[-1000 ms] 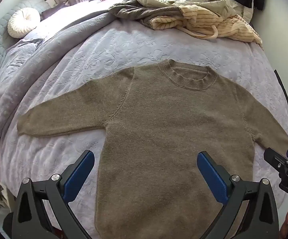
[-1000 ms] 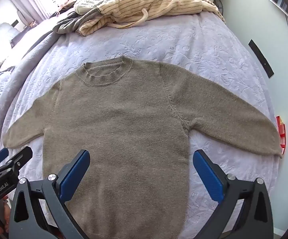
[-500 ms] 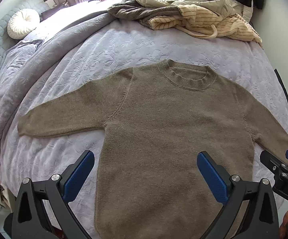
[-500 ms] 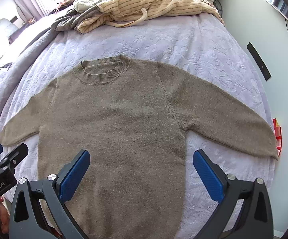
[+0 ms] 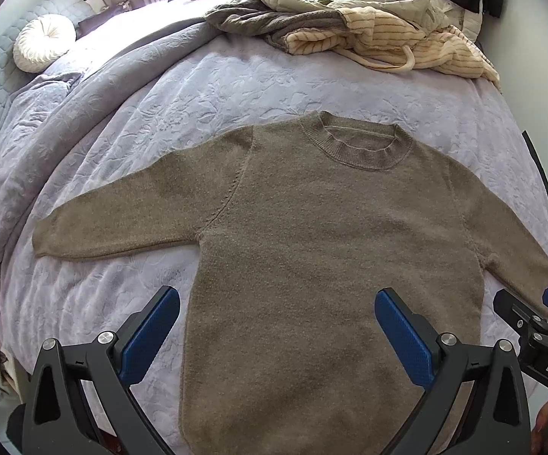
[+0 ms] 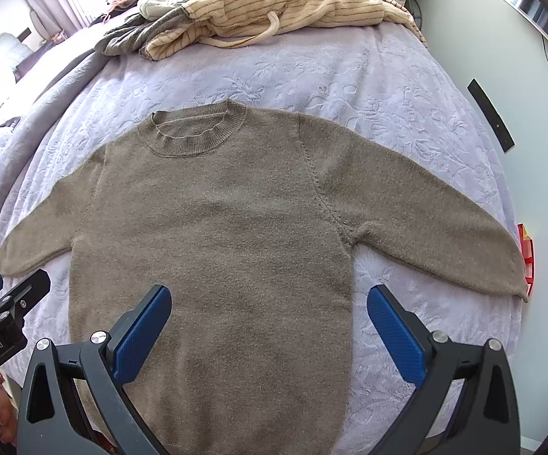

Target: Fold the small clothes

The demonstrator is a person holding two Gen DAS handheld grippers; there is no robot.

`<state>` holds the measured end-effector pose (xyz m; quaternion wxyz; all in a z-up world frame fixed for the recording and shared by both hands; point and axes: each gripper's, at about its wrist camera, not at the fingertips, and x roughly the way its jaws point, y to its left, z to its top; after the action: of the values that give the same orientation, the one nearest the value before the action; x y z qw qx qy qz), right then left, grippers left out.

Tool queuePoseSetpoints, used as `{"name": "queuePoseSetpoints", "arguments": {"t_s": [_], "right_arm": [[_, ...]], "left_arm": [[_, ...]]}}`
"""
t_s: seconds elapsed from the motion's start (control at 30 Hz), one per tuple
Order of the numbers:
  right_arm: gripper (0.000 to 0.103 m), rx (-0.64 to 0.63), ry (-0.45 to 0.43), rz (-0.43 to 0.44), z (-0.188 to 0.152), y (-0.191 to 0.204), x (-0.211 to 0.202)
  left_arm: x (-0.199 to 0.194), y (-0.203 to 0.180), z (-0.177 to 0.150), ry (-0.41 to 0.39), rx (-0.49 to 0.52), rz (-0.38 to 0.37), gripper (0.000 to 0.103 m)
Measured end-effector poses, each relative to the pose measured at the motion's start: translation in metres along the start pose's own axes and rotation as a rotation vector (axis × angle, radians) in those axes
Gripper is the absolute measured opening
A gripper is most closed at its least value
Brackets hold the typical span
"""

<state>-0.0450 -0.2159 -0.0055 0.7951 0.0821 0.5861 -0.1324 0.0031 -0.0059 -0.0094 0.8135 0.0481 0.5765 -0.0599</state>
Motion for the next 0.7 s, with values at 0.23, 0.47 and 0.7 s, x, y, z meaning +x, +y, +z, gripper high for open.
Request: {"name": "queuePoseSetpoints", "arguments": {"t_s": [0.23,0.47,0.7], "right_arm": [[0.103,0.005,-0.004,-0.005,-0.0014,-0.0017,-0.0024],[0.103,0.005,-0.004,-0.007,-0.0022,-0.0023,-0.0038],[0.103,0.0,0.0,-0.015,-0.0023,-0.0024,-0.0058]], "left_arm": [[-0.004,-0.0014,0.0013,-0.005,0.005,-0.001,0.103],[-0.0054,-0.0031,0.0013,-0.007,0.007,-0.001,0.103],[-0.0062,-0.0041,0.001,-0.004,0.009,0.002,0.103]]}}
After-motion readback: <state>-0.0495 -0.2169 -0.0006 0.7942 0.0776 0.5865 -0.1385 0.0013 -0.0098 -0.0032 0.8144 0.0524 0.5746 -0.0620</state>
